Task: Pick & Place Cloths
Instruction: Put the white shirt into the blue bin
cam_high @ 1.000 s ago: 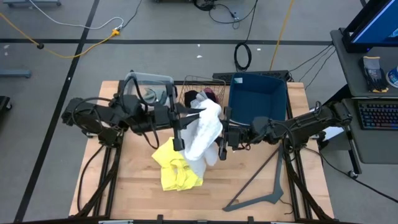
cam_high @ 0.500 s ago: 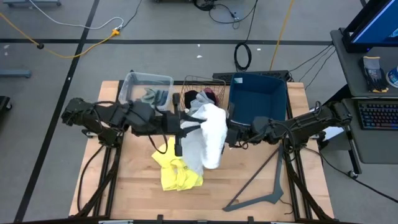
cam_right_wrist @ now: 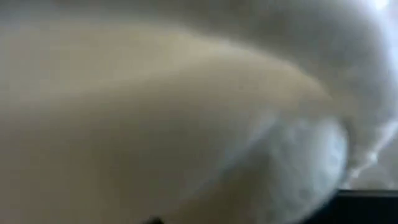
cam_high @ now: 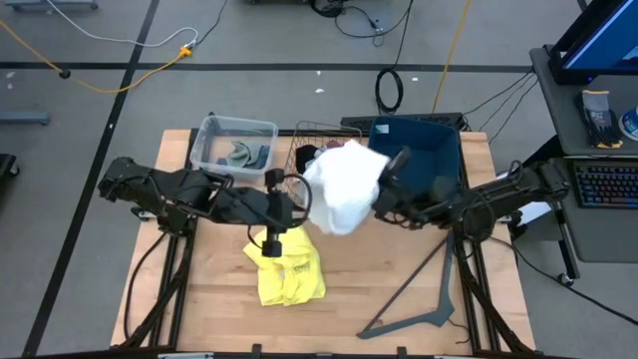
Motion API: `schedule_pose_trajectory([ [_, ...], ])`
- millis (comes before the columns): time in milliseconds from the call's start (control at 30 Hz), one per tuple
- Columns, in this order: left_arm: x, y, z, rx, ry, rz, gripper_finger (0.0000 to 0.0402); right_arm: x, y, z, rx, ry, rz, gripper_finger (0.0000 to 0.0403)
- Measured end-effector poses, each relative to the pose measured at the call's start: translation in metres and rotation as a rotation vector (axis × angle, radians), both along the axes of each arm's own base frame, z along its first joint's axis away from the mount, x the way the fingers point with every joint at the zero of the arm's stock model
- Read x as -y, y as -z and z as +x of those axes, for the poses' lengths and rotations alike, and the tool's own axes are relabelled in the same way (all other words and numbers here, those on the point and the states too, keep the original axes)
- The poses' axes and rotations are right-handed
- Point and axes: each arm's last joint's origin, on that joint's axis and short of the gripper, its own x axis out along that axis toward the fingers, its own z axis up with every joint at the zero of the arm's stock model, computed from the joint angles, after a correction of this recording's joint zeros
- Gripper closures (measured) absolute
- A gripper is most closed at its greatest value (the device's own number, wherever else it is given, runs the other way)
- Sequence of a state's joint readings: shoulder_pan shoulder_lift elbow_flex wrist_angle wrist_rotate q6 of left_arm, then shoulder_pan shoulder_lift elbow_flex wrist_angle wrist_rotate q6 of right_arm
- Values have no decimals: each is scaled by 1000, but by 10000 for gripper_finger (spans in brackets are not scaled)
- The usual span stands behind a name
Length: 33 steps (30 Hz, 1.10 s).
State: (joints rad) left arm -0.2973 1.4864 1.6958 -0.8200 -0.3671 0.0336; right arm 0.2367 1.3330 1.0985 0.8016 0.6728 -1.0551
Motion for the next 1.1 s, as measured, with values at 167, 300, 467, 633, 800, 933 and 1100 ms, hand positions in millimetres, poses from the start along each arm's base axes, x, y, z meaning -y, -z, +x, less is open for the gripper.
schedule_pose_trajectory([
  [167, 0, 15, -2, -122, -73, -51, 325, 7, -19, -19, 53, 145, -75, 402],
  [300, 2, 16, 0, -126, -85, -60, 325, 16, -36, -36, 114, 246, -128, 402],
  [467, 5, 21, 3, -146, -80, -56, 325, 29, -52, -57, 126, 382, -227, 402],
  [633, 5, 24, 4, -159, -81, -51, 325, 45, -60, -71, 53, 536, -338, 402],
  [800, 6, 27, 6, -174, -84, -43, 325, 64, -65, -79, 9, 668, -390, 403],
  [933, 5, 27, 4, -182, -95, -29, 325, 81, -65, -81, -48, 777, -419, 403],
  [1100, 5, 31, 4, -197, -97, -24, 325, 101, -60, -84, -164, 928, -313, 403],
])
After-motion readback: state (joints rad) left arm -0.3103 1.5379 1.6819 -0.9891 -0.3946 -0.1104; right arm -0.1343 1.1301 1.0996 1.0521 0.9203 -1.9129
